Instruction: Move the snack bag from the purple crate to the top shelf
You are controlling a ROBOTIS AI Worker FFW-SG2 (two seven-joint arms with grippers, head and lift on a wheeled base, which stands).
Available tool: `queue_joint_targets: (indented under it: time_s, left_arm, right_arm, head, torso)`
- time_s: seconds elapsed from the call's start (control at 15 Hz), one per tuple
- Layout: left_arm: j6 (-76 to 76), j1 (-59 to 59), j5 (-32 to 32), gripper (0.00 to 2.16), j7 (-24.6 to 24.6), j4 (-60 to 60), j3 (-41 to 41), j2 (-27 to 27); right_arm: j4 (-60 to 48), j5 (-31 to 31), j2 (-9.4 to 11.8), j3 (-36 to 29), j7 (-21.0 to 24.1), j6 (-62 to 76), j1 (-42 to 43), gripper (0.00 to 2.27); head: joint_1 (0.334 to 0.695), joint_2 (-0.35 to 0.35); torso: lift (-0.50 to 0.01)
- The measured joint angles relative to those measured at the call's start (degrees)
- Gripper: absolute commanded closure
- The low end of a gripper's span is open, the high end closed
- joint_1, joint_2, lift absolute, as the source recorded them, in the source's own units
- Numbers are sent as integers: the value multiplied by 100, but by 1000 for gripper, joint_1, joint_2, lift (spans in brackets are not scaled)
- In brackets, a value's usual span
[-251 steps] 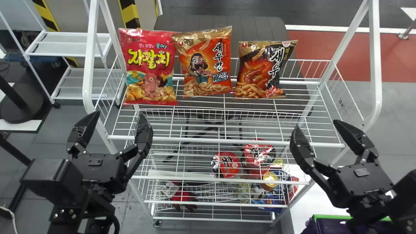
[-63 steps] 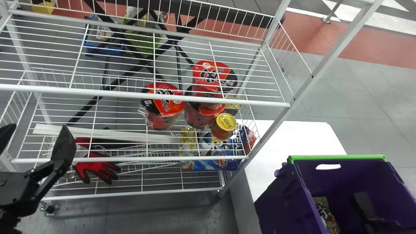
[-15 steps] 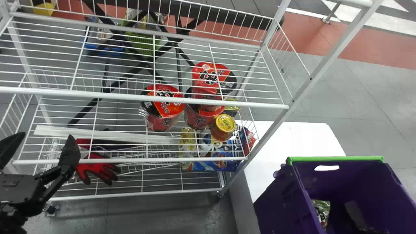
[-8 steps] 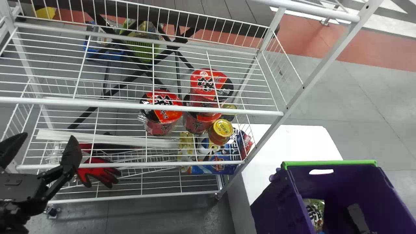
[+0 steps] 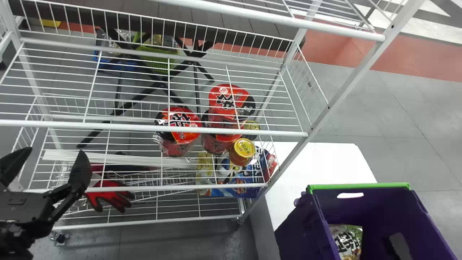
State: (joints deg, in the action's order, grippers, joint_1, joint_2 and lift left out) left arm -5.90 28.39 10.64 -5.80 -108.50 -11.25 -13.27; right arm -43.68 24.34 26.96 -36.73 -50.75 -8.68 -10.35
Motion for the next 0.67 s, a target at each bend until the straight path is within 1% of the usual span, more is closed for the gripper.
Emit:
queue_joint_targets:
  time_s: [0.27,0.47,0.67]
  left_arm:
    - [-4,0,2,137,35,34,18,0]
    - [1,-2,3,137,42,47,26,0]
    - [23,-5,7,137,52,60,39,-5]
  right_arm:
    - [-257,-16,-192,-53,88,46,-145,1956]
    - [-502,-19,-356,-95,-19,52,-246,1956]
    - [-587,-26,-394,-115,-10,-15,-271,1956]
  head:
    - [695,-350]
    - [695,-350]
    - [695,-350]
  torso:
    - [-360]
    - [-348]
    - [-336]
